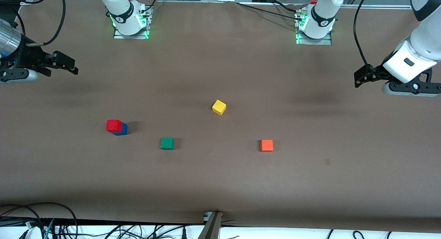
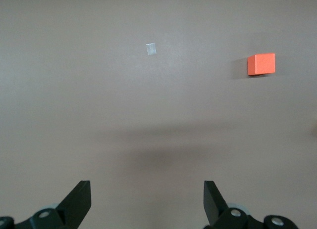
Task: Pass red block to right arm, stack on blue
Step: 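Open the right gripper and raise it off the stacked cubes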
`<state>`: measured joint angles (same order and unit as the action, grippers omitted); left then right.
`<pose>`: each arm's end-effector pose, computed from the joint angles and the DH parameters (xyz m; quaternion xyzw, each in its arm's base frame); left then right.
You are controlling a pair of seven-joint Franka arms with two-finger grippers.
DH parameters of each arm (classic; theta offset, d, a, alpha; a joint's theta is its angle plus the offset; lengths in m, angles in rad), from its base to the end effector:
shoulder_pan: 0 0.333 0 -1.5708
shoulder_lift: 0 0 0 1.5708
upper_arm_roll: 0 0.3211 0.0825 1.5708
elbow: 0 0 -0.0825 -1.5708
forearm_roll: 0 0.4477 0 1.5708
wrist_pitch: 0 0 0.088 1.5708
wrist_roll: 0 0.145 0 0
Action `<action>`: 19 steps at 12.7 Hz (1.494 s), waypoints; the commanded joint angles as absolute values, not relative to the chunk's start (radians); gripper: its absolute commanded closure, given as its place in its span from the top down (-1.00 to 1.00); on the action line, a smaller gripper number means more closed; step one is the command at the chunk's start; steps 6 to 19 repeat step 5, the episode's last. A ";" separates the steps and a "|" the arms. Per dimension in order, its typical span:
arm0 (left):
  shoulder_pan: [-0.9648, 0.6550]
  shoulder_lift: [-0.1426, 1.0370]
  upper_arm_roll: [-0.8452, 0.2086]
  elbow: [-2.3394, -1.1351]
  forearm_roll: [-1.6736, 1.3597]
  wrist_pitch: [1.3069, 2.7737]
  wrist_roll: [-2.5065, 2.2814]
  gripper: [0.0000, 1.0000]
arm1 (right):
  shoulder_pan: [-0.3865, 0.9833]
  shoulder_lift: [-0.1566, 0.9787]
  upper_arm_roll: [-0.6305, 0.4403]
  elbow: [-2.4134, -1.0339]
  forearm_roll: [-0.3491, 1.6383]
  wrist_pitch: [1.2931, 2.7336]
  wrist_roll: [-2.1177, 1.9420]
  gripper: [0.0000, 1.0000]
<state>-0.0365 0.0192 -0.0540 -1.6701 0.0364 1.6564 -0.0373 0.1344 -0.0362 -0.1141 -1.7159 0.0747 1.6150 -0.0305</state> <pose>0.6241 -0.0514 0.5337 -0.9993 0.0284 0.0153 0.0186 0.6030 0.0220 0.5401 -0.9984 -0.0226 0.0322 0.0395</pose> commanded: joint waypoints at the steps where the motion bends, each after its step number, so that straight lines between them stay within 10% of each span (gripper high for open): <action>1: -0.037 0.018 -0.055 -1.657 0.028 1.646 -0.034 1.00 | 0.133 -0.026 -0.110 -1.677 0.063 1.600 -0.014 1.00; 19: -0.035 0.018 -0.055 -1.654 0.028 1.646 -0.034 1.00 | 0.138 -0.026 -0.110 -1.669 0.060 1.586 -0.012 1.00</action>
